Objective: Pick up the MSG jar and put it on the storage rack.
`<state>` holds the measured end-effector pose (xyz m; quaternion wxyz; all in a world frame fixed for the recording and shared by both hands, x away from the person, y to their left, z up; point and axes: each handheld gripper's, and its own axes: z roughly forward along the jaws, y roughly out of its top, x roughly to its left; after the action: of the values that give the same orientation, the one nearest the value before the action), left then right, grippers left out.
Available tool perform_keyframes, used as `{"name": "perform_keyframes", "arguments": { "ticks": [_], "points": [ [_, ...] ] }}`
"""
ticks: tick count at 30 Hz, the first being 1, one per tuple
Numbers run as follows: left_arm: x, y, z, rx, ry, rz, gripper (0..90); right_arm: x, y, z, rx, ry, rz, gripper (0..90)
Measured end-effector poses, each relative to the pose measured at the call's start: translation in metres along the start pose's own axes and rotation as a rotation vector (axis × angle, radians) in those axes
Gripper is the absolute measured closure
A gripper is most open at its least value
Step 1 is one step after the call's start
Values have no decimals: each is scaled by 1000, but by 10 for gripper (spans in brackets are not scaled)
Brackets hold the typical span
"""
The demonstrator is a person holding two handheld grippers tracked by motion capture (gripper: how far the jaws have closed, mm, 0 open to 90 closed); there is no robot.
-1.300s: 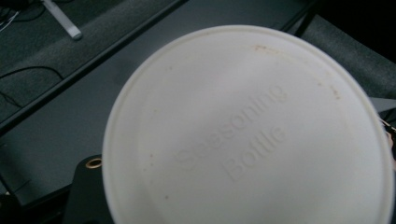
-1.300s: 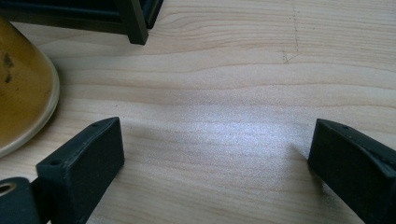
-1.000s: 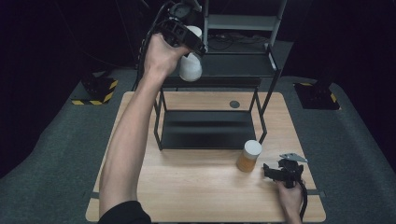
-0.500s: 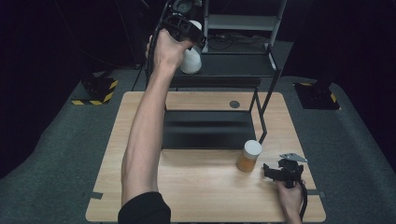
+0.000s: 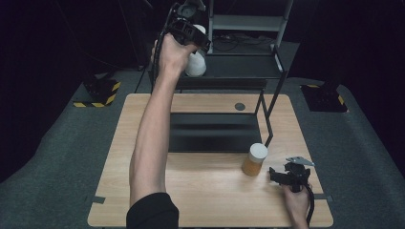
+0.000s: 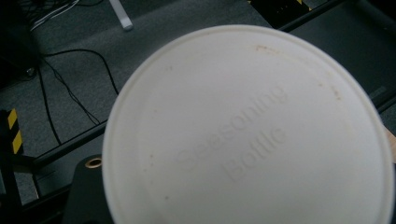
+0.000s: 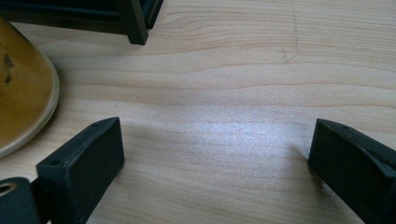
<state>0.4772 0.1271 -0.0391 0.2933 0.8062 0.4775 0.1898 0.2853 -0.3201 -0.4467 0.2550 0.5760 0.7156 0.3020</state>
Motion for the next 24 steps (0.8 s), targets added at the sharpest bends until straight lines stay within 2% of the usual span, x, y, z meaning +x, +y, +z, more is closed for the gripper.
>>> {"name": "perform_keyframes", "arguments": {
  "ticks": [20, 23, 24],
  "points": [
    [2, 1, 1, 6, -5, -1, 341, 0, 0, 0, 0, 0, 0, 30],
    [1, 2, 1, 11, 4, 10, 321, 0, 0, 0, 0, 0, 0, 30],
    [2, 2, 0, 8, 2, 9, 287, 0, 0, 0, 0, 0, 0, 30]
  ]
}}
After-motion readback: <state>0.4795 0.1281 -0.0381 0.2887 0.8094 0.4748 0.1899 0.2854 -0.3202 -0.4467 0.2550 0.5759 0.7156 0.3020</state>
